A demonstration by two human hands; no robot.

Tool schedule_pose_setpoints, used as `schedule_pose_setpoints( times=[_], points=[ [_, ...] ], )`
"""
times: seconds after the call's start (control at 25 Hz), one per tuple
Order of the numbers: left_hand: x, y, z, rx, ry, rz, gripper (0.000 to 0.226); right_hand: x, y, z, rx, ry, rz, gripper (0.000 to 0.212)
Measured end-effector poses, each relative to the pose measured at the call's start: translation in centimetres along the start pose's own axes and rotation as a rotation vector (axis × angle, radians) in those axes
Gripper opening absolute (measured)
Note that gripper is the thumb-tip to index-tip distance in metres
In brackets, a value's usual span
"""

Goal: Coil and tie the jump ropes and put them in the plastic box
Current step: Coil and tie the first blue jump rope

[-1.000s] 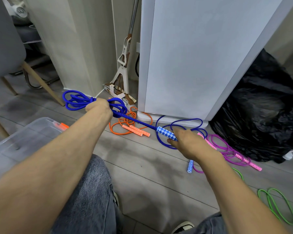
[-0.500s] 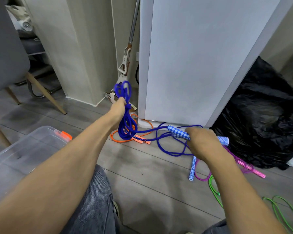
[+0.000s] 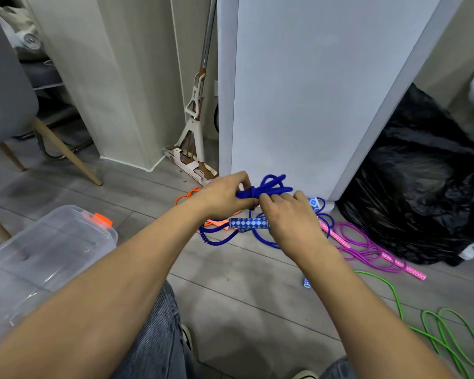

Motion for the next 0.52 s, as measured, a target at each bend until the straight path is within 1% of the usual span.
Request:
schedule_pose_setpoints(
  times=[0.08, 0.12, 0.16, 0.2, 0.24, 0.28, 0.36, 0.52],
  points=[
    [0.9, 0.5, 0.0, -0.012, -0.088, -0.015, 0.032, -0.7, -0.1, 0.0, 0.015, 0.107, -0.034, 0.038],
    [1.1, 0.7, 0.3, -0.018, -0.127, 0.032, 0.036, -0.8, 0.0, 0.0, 0.012, 0.142, -0.058, 0.038],
    [1.1, 0.9, 0.6, -0.022, -0.161, 0.09, 0.043, -0.8, 0.2, 0.0, 0.013, 0.17, -0.079, 0.039],
    [1.1, 1.4, 0.9, -0.008, -0.189, 0.1, 0.051, -1.0, 0.3, 0.0, 0.018, 0.184, -0.101, 0.041],
    [1.1, 1.9, 1.2, 0.014, -0.209, 0.039, 0.058, -1.1, 0.4, 0.0, 0.022, 0.202, -0.119, 0.045],
    [1.2, 2.3, 1.4, 0.033, -0.211, -0.073, 0.062, -1.1, 0.3, 0.0, 0.022, 0.211, -0.141, 0.05],
    [1.0, 2.3, 1.3, 0.048, -0.148, -0.28, 0.064, -1.4, -0.1, 0.2, -0.001, 0.253, -0.183, 0.056],
    [-0.3, 0.8, 1.9, 0.058, -0.049, -0.376, 0.055, -3.0, -1.9, 0.3, -0.037, 0.385, -0.166, 0.05]
  ],
)
Point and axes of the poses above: each hand's wrist, its own z-axis away from the middle knuckle, its own x-axis out of the palm, y = z × x, the point moved 9 cm from there along -z, towards the middle knuckle, and after that the axes turned 14 degrees about -y, right-handed, at the moved point
